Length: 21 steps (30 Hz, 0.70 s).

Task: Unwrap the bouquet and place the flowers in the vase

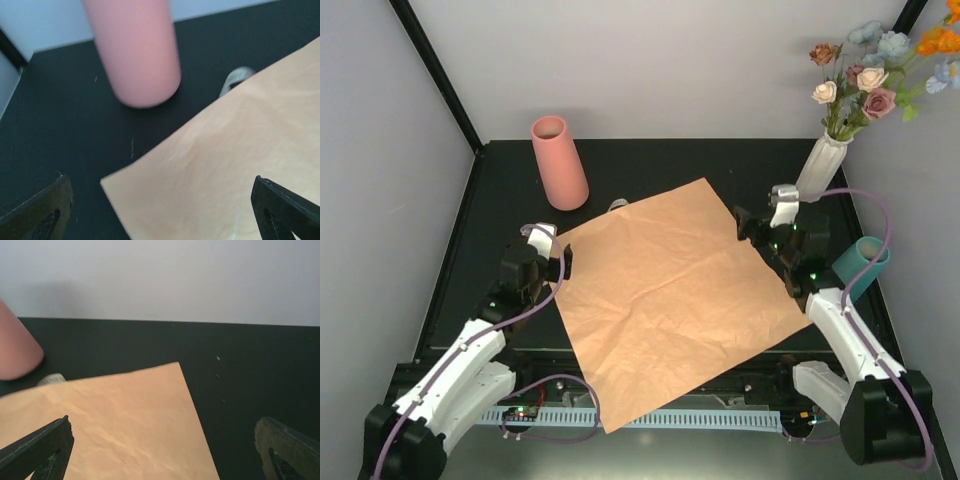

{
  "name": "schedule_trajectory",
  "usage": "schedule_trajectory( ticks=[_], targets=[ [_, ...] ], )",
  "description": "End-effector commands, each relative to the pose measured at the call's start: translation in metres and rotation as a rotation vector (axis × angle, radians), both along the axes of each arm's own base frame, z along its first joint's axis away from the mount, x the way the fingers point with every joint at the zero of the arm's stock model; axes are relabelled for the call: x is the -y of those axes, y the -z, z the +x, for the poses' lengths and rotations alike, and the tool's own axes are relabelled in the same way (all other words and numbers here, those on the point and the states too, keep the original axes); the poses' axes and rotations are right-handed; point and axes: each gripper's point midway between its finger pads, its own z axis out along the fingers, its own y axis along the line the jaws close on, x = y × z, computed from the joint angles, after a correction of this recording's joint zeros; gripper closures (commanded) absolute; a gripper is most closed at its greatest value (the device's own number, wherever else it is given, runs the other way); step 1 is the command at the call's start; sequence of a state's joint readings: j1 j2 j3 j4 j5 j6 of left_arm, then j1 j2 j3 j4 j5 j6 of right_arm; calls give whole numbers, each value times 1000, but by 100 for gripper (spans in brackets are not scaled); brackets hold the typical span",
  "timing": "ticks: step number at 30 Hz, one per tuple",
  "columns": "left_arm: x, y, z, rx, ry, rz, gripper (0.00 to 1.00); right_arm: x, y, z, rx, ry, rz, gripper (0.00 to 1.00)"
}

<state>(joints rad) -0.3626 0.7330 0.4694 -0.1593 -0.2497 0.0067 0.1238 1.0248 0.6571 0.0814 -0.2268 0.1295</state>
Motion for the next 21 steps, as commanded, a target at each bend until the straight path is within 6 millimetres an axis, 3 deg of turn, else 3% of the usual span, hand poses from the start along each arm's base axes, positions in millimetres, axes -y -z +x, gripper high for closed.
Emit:
schedule_trajectory(
  ticks=[1, 7, 10, 15, 21],
  targets=[
    [-25, 11, 6, 80, -123, -86, 1, 16, -4, -12, 214, 67, -96, 0],
    [-35, 10, 16, 132, -144, -60, 1, 30, 51, -22, 165, 123, -175, 0],
    [-43, 20, 18, 172, -163, -36, 1, 39, 65, -29, 180, 175, -142, 0],
    [-53, 40, 23, 141, -181, -51, 1, 49, 62, -28, 265, 231, -170, 0],
    [-66, 28, 49, 190, -213, -53, 1, 49, 67, 5, 288, 209, -246, 0]
  ],
)
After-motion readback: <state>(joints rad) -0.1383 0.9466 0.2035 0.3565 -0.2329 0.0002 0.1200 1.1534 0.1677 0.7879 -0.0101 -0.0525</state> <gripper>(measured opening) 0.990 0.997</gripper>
